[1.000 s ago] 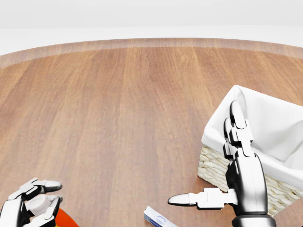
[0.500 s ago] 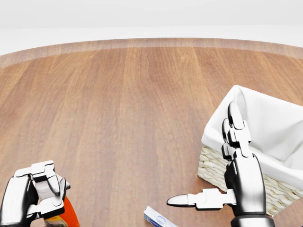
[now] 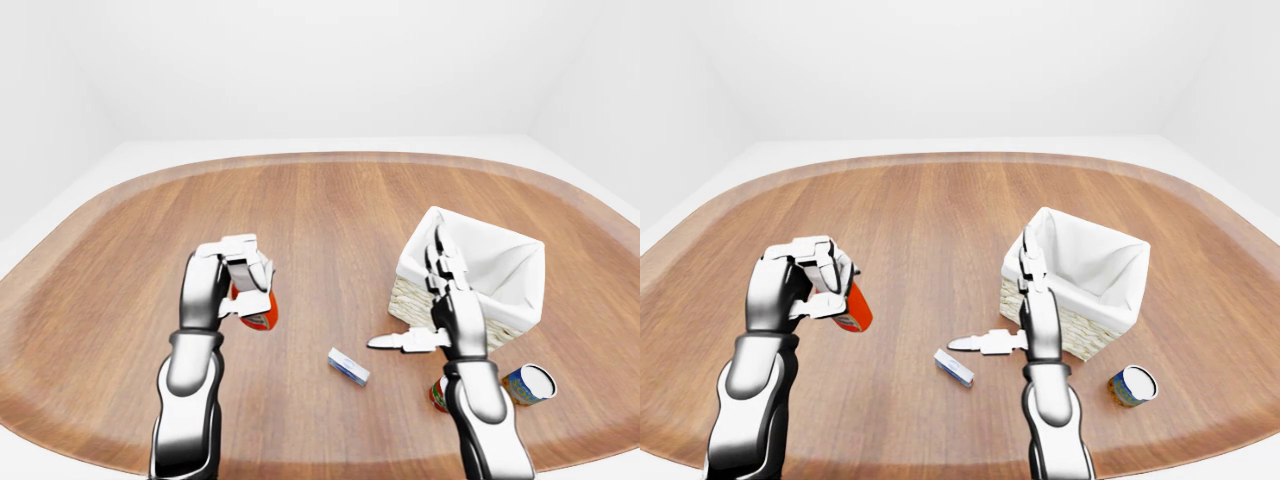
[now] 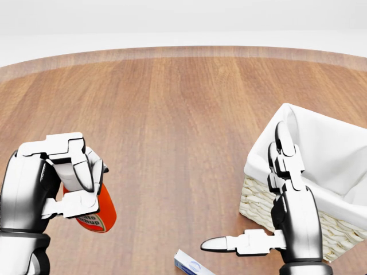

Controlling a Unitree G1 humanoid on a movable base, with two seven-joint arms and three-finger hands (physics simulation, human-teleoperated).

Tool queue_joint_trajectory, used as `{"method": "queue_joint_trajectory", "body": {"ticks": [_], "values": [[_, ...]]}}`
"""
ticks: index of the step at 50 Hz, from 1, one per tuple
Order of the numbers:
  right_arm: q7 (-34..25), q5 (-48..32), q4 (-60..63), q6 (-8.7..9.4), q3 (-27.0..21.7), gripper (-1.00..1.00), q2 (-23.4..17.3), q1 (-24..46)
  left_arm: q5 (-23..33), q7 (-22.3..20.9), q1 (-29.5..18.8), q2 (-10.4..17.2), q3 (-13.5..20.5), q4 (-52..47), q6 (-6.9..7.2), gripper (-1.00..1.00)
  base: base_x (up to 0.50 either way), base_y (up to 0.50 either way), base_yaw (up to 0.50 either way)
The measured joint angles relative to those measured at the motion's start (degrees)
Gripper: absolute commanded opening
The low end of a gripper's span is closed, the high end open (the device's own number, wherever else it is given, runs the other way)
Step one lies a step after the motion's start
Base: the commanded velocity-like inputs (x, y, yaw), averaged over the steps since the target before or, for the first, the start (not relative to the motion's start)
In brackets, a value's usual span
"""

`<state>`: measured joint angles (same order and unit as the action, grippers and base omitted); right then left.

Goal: Pick up the ketchup, and put it in the basket.

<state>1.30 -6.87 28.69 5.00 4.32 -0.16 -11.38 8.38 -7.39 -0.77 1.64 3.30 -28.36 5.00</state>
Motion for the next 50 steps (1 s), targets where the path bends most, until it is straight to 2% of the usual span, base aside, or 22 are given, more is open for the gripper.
{"method": "queue_joint_trajectory", "body": {"ticks": [13,26,43,50], "values": [[-0.18,0.29,1.62,0.0,0.27,1.0,-0.06,-0.61,3.12,1.34,-6.53,-2.03,-5.72,-2.39,0.0,-0.93,0.0,0.0,0.0],[-0.39,0.79,3.67,0.0,0.41,1.0,-0.18,-1.44,6.81,2.49,-11.01,-6.07,-12.77,-1.99,0.0,-0.93,0.0,0.0,0.0],[-0.69,1.42,5.04,0.0,0.3,1.0,-0.22,-1.95,13.82,3.05,-13.04,-12.38,-22.33,-3.19,0.0,-0.93,0.0,0.0,0.0],[-0.74,1.57,5.27,0.0,0.32,1.0,-0.24,-2.01,14.79,3.13,-12.59,-14.52,-26.27,-4.23,0.0,-0.93,0.0,0.0,0.0]]}}
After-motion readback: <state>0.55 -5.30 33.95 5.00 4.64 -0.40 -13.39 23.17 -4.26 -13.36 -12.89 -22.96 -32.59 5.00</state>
